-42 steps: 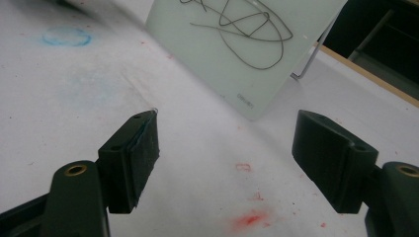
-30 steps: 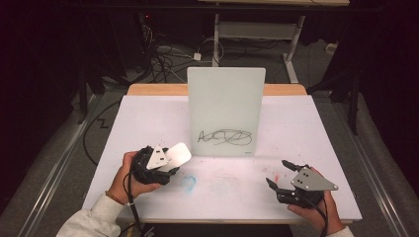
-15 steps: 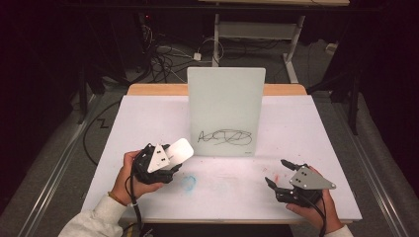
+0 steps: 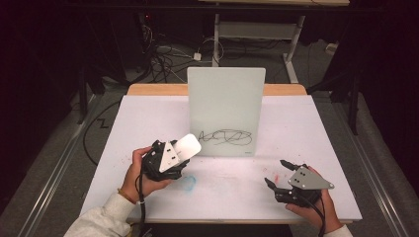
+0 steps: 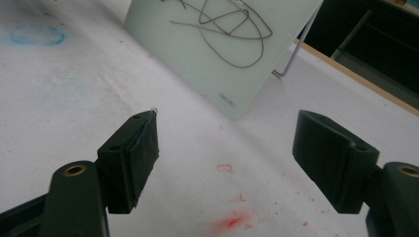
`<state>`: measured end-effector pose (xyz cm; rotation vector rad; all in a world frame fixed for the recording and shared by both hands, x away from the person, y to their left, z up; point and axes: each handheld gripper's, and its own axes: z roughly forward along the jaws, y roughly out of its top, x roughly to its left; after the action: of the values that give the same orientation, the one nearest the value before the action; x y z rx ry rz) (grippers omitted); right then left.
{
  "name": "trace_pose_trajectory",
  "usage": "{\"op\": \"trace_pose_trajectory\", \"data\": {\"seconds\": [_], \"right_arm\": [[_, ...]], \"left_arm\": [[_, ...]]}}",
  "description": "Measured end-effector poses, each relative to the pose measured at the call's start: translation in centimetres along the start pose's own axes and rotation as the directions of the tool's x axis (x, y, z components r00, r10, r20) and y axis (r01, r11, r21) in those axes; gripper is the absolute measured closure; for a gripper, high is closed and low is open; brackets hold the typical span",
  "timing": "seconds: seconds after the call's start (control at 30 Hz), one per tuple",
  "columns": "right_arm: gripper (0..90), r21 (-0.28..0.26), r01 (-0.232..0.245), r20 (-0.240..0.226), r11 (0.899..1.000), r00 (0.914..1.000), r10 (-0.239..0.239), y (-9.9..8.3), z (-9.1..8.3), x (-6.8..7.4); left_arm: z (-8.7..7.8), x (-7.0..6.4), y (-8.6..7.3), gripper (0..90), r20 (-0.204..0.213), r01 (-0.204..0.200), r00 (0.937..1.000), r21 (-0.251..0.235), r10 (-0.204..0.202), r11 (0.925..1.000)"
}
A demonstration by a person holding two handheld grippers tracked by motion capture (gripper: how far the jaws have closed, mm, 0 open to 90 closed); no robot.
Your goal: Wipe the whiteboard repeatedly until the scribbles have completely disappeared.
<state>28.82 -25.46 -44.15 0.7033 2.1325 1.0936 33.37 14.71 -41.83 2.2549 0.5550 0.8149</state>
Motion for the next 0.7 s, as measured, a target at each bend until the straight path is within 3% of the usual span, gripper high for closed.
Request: {"op": "trace_pose_trajectory", "data": {"seconds": [0.7], "right_arm": [[26.2,-0.008,0.01,0.019,1.0,0.9998,-0.01,0.0,-0.4,0.1]], "left_arm": [[2.3,0.1,2.0,29.1,-0.069,-0.035,0.997,0.007,0.035,0.9994]]}}
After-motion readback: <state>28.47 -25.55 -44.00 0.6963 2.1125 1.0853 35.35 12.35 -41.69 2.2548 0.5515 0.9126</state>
